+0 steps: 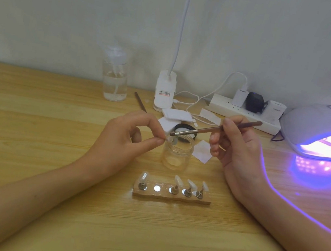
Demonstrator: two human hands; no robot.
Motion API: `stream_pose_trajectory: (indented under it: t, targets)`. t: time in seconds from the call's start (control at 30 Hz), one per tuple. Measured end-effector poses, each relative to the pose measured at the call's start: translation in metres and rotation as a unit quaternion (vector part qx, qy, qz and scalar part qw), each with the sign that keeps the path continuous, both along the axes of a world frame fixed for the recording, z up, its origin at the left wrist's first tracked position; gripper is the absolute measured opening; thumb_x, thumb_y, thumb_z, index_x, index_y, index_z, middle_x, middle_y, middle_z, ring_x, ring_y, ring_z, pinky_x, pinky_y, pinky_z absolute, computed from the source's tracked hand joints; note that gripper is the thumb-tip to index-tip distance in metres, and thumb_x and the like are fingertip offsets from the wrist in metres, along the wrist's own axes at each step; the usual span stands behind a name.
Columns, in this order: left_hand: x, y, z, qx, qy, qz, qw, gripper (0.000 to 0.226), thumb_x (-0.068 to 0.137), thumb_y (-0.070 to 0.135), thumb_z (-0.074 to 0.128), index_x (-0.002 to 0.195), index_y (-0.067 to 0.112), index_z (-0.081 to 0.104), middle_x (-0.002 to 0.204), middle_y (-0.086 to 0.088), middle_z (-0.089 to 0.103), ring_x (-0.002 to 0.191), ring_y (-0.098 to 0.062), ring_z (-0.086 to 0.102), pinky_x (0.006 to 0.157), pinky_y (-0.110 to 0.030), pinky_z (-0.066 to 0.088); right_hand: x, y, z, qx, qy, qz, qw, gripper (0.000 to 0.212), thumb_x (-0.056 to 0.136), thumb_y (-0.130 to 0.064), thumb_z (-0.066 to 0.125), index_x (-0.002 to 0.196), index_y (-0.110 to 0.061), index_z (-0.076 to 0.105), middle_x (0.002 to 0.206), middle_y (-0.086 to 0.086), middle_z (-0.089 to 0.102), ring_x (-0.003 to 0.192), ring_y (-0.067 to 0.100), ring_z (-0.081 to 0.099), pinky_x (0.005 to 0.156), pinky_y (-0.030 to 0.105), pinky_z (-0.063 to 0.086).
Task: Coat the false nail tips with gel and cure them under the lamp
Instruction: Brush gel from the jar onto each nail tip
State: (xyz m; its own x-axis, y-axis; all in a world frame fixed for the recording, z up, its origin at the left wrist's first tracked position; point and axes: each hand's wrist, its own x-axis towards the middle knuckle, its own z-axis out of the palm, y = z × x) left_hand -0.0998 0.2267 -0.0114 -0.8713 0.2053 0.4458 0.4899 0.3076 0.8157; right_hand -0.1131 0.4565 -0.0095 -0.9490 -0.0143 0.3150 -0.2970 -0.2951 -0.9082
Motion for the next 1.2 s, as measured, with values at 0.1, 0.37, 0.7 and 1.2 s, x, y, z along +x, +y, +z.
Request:
stream_pose_trajectory:
  t: [0.1,0.37,0.7,1.2]
  targets:
    - [-0.0001,-0.0002,-0.0004,0.001,0.001,0.000,1.000,0.017,0.081,0.009,0.077,0.078,0.023,0.069,0.087,0.020,0.064,0.050,-0.014,0.037,0.054,-0.011,0.035,0.0012,-0.0021,0.0003,0.019,-0.005,-0.003,1.000,0.016,0.088,-0.030,0.060,0.087,-0.015,0.053,0.063,0.003,0.062,0.056,0.012,0.057,0.050,0.021,0.047]
    - [-0.0008,-0.0003,-0.0008,0.003,0.003,-0.003,1.000,0.016,0.081,0.010,0.077,0.078,0.023,0.069,0.087,0.019,0.064,0.049,-0.014,0.037,0.054,-0.011,0.035,0.0036,-0.0024,0.0014,0.020,0.012,-0.001,1.000,0.013,0.090,-0.029,0.059,0.086,-0.017,0.053,0.063,0.002,0.062,0.057,0.012,0.058,0.050,0.020,0.047]
    - [-0.0007,-0.0001,-0.0004,0.003,-0.001,-0.003,1.000,0.015,0.081,0.008,0.077,0.077,0.019,0.069,0.078,0.022,0.062,0.049,-0.012,0.035,0.053,-0.010,0.033,0.0035,-0.0018,-0.0002,0.032,0.026,-0.012,0.999,0.013,0.097,-0.022,0.057,0.084,-0.021,0.056,0.064,0.001,0.063,0.059,0.013,0.060,0.052,0.021,0.048]
    - [0.0021,0.0004,0.0016,0.014,-0.027,0.006,1.000,0.015,0.080,0.010,0.078,0.075,0.020,0.069,0.083,0.020,0.066,0.051,-0.010,0.038,0.054,-0.011,0.036,0.0037,0.0004,0.0011,0.018,0.014,-0.038,0.999,0.014,0.099,-0.020,0.056,0.085,-0.018,0.053,0.062,0.002,0.062,0.054,0.013,0.056,0.046,0.020,0.042]
